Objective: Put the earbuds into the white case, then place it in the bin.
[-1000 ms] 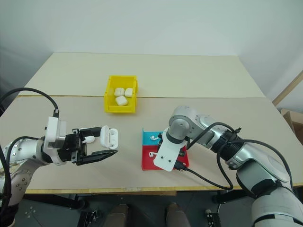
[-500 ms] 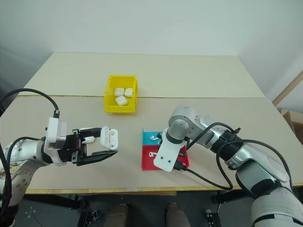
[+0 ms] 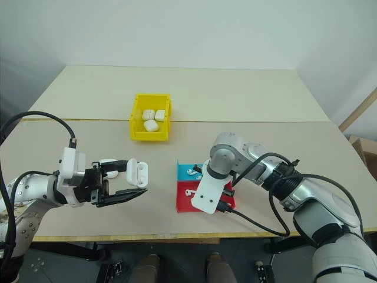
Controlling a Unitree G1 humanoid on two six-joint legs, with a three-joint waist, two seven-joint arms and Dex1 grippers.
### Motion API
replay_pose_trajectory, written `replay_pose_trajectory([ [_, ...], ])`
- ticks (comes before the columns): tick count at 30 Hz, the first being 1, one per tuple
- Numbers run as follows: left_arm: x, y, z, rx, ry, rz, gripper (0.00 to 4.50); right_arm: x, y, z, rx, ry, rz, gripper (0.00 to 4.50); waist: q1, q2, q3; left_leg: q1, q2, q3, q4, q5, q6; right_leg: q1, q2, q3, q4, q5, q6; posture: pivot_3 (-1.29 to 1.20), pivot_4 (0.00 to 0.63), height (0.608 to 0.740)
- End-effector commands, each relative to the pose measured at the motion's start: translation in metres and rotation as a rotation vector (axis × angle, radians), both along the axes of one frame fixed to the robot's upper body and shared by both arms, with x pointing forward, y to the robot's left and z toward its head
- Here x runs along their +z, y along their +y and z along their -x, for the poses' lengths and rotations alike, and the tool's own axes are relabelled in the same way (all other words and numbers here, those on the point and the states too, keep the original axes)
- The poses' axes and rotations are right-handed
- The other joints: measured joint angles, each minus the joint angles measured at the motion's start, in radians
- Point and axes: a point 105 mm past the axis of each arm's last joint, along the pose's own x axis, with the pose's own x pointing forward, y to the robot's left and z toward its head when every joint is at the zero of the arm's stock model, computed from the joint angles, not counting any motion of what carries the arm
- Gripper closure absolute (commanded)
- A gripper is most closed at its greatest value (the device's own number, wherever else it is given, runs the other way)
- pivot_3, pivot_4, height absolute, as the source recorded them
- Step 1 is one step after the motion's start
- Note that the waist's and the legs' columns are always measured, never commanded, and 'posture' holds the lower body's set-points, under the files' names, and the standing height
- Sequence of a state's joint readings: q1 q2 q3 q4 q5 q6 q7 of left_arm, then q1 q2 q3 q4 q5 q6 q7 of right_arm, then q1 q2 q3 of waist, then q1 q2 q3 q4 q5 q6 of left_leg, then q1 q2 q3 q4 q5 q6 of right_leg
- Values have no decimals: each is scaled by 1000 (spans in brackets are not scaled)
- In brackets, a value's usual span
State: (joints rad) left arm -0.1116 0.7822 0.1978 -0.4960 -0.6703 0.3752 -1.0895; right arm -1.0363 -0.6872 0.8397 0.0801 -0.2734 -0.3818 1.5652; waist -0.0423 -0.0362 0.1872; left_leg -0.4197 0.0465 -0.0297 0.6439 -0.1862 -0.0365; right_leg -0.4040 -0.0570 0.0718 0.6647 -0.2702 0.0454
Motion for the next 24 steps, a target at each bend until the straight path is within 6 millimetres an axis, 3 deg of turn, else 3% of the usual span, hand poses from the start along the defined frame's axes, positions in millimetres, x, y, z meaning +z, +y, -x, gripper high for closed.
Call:
replay_pose_trajectory([
  [1, 8, -5, 5, -30, -51, -11, 1700, 4, -3, 1, 15, -11, 21, 3331, 0, 0, 0, 0, 0, 0, 0, 0, 0, 0, 0, 0, 0, 0, 0, 0, 150, 740],
  [13, 7, -5, 5, -25, -48, -7, 1700, 4, -4, 2, 18, -8, 24, 3331, 0, 0, 0, 0, 0, 0, 0, 0, 0, 0, 0, 0, 0, 0, 0, 0, 150, 740],
  [24, 6, -6, 5, -42, -41, -15, 1700, 23, -5, 12, 51, 62, -19, 3331, -1, 0, 0, 0, 0, 0, 0, 0, 0, 0, 0, 0, 0, 0, 0, 0, 150, 740],
])
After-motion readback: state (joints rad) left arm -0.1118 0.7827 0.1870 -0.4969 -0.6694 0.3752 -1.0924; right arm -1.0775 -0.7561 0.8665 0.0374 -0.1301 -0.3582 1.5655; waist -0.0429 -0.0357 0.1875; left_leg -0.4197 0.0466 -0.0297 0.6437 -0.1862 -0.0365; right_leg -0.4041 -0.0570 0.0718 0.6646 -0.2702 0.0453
